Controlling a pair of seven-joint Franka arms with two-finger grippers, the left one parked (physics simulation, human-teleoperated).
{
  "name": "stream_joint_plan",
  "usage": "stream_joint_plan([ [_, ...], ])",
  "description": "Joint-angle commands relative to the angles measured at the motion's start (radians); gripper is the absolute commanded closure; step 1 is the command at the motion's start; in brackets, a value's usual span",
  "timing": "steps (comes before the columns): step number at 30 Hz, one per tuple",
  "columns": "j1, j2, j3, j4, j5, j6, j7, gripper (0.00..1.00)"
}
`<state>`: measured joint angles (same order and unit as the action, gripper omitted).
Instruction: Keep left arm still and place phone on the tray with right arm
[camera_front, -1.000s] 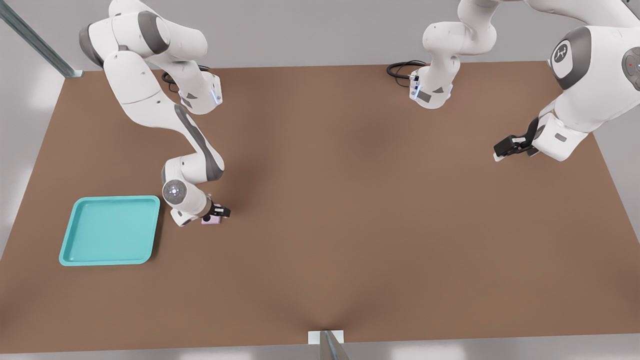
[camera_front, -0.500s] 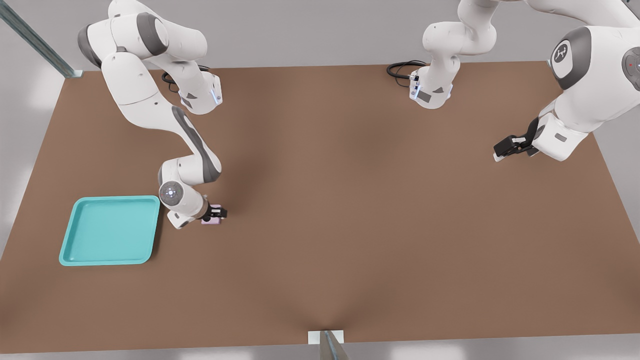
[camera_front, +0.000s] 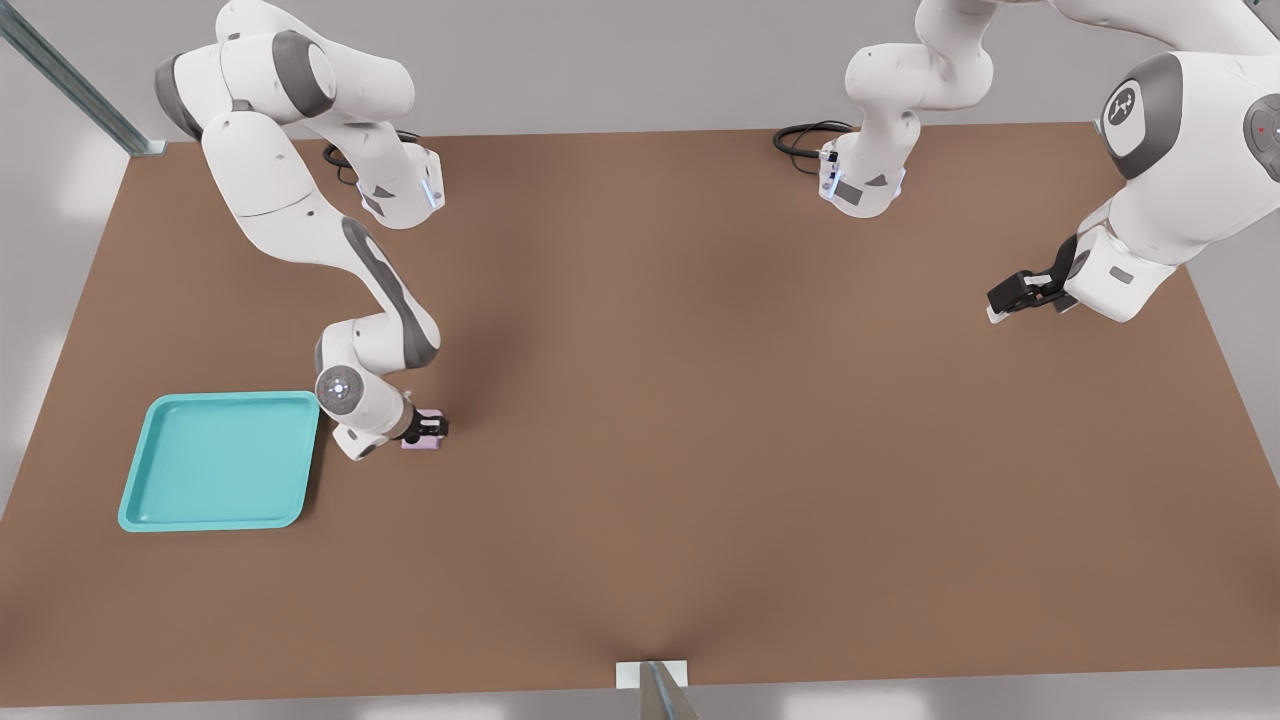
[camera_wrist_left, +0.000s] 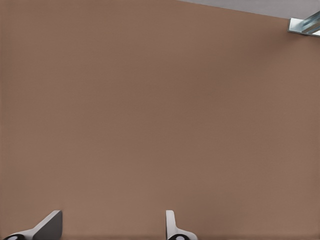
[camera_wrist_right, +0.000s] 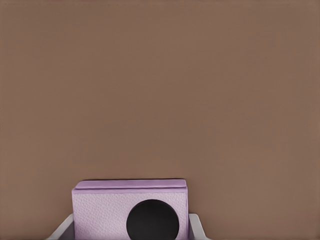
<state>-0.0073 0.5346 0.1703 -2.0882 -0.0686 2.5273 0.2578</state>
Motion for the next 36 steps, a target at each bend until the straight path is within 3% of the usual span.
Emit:
stream_joint_plan([
  [1, 0.000, -0.001, 0.000, 0.000, -0.004, -0.001, -0.032, 0.24],
  [8, -0.007, -0.110, -0.002, 0.033, -0.004, -0.101, -0.035, 0.25],
  [13, -0.103, -0.136, 0.002, 0.063, -0.019, -0.150, -0.163, 0.25],
  [23, -0.516, -0.131, -0.002, 0.089, -0.019, -0.173, -0.701, 0.25],
  [24, -0.556, -0.094, -0.002, 0.123, -0.019, -0.170, -0.756, 0.23],
  [25, -0.568, -0.053, -0.002, 0.175, -0.019, -0.176, -0.773, 0.00],
  [30, -0.563, -0.062, 0.009, 0.217, -0.019, -0.188, -0.773, 0.00],
  [32, -0.546, -0.094, 0.133, 0.575, -0.022, -0.597, -0.675, 0.00],
  [33, -0.543, -0.117, 0.257, 0.695, -0.097, -0.745, -0.551, 0.00],
  [34, -0.545, -0.188, 0.356, 0.718, -0.117, -0.822, -0.399, 0.00],
  [35, -0.540, -0.248, 0.393, 0.697, -0.114, -0.849, -0.333, 0.00],
  [36, -0.345, -0.346, 0.216, 0.651, -0.099, -0.872, -0.310, 0.00],
])
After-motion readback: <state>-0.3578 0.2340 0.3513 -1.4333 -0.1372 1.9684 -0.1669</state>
